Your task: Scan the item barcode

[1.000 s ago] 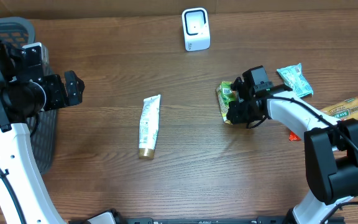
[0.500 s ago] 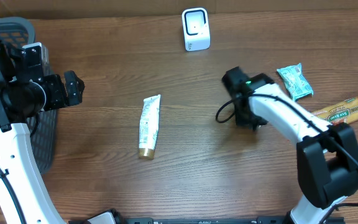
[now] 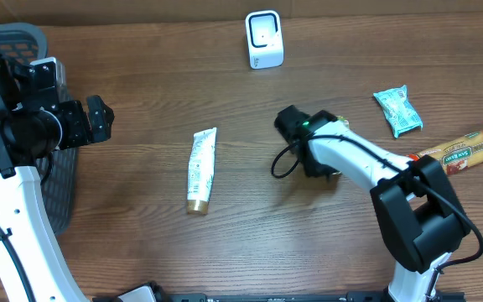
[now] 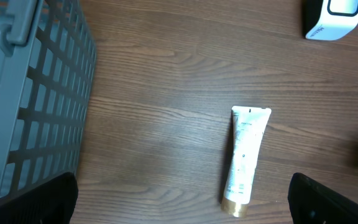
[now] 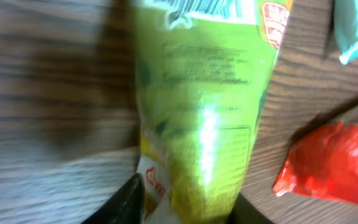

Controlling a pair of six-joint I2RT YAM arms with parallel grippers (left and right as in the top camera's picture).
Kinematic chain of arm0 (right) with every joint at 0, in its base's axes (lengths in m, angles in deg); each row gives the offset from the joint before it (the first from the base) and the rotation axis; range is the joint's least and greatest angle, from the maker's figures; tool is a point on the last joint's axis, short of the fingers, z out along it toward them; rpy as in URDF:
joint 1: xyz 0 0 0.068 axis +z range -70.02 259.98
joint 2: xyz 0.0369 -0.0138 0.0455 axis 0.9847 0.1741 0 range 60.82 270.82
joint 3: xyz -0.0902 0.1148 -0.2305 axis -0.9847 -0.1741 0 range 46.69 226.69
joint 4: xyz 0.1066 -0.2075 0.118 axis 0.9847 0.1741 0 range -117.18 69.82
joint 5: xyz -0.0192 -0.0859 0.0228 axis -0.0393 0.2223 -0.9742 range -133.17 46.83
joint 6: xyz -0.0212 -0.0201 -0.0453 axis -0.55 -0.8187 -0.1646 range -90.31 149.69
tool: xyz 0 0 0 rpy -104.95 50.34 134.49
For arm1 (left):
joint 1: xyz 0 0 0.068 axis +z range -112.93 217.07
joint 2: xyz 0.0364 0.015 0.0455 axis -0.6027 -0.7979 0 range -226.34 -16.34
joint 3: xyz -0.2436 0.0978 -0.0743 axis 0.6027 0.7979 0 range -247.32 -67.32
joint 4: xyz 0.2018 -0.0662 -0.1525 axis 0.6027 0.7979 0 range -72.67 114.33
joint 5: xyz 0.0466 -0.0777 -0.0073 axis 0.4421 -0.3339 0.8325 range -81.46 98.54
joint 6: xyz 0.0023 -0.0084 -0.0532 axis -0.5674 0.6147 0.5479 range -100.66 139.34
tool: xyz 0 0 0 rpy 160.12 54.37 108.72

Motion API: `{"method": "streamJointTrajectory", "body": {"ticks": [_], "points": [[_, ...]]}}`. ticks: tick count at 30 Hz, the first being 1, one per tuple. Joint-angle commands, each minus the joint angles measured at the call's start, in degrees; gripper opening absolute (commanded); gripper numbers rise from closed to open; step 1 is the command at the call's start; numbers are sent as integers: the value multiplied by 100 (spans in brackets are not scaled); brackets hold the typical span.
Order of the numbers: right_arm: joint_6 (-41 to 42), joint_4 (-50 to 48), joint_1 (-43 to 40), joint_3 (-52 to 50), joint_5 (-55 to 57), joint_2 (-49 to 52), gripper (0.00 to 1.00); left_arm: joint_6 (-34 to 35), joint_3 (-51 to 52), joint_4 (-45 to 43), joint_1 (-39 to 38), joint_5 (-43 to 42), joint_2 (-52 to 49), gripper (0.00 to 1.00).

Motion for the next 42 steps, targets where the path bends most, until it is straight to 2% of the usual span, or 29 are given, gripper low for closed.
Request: {"method": "streamJointTrajectory", "body": {"ticks": [1, 4, 15, 20, 23, 24, 30, 32, 35, 42], "points": [[-203, -17, 299, 111, 125, -48, 53, -87, -81, -2, 15, -85, -13, 100], [-201, -20, 422, 205, 63, -48, 58, -85, -81, -2, 15, -85, -13, 100], [-247, 240, 282, 1255, -699, -531, 61, -85, -81, -2, 15, -85, -13, 99], [-354, 542, 2, 1631, -1281, -968, 75, -85, -81, -2, 15, -85, -13, 100], [-354, 616, -437, 1631, -1707, -1154, 77, -85, -81, -2, 15, -85, -13, 100], [-354, 678, -765, 1628, -2076, -1174, 80, -85, -81, -2, 15, -85, -13, 100], [-236, 754, -1895, 1375, -3357, -1054, 80, -85, -81, -2, 15, -85, -13, 100], [-55, 745, -2199, 1180, -3348, -1023, 80, -85, -81, -2, 15, -85, -13, 99], [66, 643, -2603, 833, -3206, -1021, 70, -85, -81, -2, 15, -85, -13, 100], [236, -7, -3091, 83, -3115, -1021, 67, -85, -81, -2, 15, -85, -13, 100]]}}
